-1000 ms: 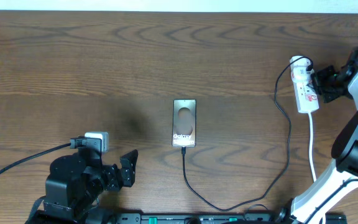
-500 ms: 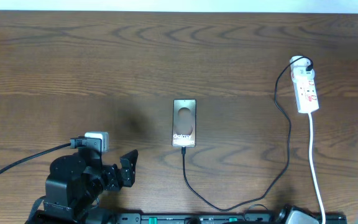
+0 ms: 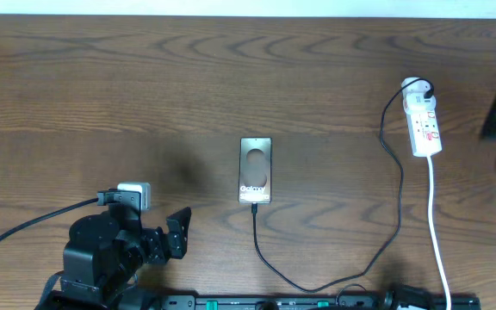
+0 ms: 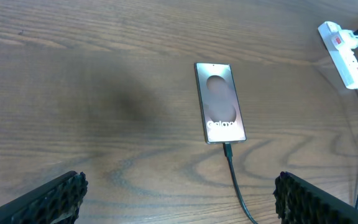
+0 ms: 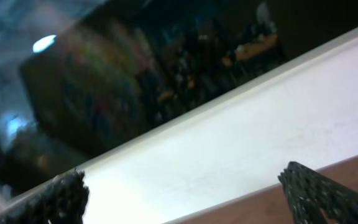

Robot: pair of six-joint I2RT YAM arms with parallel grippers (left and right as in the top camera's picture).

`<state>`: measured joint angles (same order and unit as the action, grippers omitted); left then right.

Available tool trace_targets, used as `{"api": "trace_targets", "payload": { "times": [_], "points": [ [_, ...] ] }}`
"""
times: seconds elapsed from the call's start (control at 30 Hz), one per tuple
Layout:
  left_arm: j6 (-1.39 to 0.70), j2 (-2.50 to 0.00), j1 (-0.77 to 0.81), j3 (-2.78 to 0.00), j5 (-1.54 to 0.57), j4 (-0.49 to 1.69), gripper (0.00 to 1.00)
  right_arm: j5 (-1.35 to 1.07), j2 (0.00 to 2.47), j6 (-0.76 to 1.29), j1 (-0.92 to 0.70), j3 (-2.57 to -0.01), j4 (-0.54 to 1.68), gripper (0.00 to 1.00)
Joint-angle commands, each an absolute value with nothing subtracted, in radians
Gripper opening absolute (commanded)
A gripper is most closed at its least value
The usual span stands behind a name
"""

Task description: Plug charger to phone and switch on socket

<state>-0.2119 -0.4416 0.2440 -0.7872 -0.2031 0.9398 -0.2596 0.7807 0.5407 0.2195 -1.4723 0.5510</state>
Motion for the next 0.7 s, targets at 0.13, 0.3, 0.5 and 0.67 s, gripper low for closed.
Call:
{"api": "trace_targets", "payload": {
  "times": [0.13,0.3,0.5,0.67],
  "points": [
    [-0.203,-0.437,0.241,-0.788,-0.193,0.942,0.98,-0.241,0.5,0.415,0.191,-1.369,0.569,0.99],
    [-0.203,-0.437,0.241,-0.788,-0.193,0.942,0.98,-0.315,0.314,0.305,0.192,-1.272,0.635,0.99],
    [-0.203,-0.437,0.241,-0.788,-0.193,0.942,0.98,-0.321,0.176,0.275,0.119,-1.242,0.631,0.99],
    [-0.203,-0.437,0.241,-0.788,-0.193,0.942,0.98,-0.32,0.077,0.24,0.072,-1.243,0.629,0.99]
  ]
}}
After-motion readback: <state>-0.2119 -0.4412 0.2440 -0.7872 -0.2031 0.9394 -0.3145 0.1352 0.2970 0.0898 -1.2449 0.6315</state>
